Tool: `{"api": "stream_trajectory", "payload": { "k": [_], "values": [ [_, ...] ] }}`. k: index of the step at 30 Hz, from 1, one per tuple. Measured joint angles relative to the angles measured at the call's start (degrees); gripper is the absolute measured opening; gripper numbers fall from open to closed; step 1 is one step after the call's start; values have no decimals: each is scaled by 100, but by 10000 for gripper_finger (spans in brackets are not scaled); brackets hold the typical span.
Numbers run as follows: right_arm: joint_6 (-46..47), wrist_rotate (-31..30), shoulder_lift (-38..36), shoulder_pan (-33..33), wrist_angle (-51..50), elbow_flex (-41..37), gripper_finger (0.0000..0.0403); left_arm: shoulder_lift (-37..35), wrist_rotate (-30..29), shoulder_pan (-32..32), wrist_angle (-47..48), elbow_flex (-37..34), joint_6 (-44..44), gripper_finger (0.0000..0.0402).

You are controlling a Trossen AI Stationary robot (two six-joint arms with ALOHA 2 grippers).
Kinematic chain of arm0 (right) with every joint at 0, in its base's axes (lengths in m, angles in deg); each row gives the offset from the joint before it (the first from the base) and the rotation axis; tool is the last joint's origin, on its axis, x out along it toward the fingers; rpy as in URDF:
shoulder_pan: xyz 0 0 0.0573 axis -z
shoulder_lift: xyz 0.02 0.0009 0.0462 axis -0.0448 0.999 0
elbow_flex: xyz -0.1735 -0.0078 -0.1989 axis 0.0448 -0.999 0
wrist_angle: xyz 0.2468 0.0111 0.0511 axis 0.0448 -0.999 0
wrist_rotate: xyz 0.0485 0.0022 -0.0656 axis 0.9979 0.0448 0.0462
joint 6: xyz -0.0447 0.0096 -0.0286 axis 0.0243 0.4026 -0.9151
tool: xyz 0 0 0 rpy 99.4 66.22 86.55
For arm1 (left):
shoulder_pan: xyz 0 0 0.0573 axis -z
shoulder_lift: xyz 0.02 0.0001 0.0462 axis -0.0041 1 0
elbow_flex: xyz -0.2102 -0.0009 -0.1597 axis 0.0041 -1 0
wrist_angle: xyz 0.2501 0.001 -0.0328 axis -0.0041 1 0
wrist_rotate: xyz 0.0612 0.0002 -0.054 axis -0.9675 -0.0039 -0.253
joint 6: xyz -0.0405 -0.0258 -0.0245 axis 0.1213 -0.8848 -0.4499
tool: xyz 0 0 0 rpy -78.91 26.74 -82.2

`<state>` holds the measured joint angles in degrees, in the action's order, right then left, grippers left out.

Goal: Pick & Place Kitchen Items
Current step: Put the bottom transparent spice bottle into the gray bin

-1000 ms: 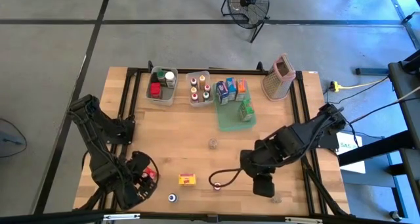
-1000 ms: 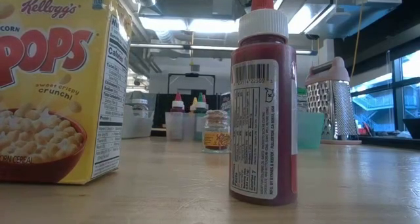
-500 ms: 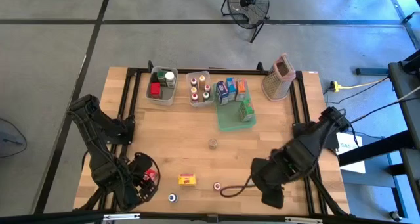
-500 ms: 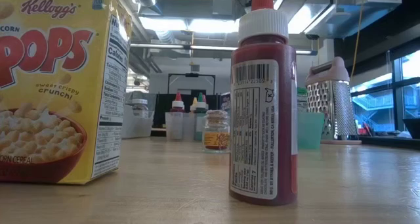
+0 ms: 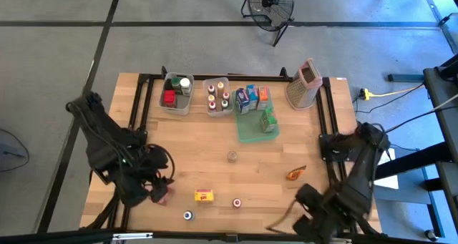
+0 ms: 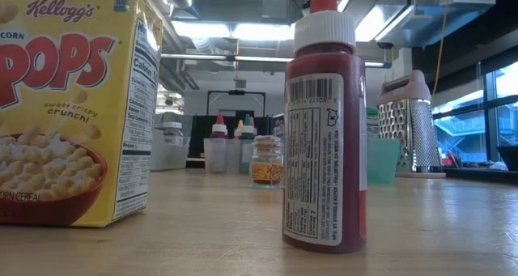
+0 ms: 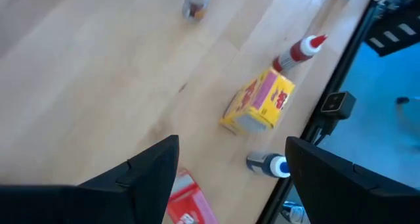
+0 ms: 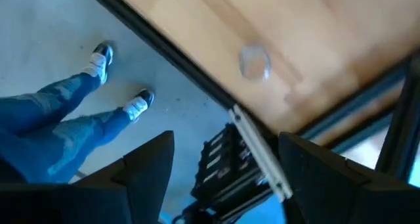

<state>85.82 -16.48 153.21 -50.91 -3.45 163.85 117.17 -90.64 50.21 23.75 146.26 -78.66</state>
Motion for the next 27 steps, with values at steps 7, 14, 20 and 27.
{"api": "stream_trajectory", "payload": {
  "k": [7, 14, 20, 27],
  "values": [
    [1940, -539, 2, -938, 1322, -705, 275, -253, -66, -185, -4, 0, 874, 274],
    [2683, -956, 145, -1376, 2121, -1487, 275, -261, 127, -491, -12, 0, 1488, 274],
    [2537, -970, 428, -1429, 2244, -1865, 275, -260, 393, -704, -90, 0, 1443, 274],
    [2488, -1021, 855, -1445, 2179, -1899, 275, -259, 456, -697, -642, 0, 1436, 274]
  ]
}}
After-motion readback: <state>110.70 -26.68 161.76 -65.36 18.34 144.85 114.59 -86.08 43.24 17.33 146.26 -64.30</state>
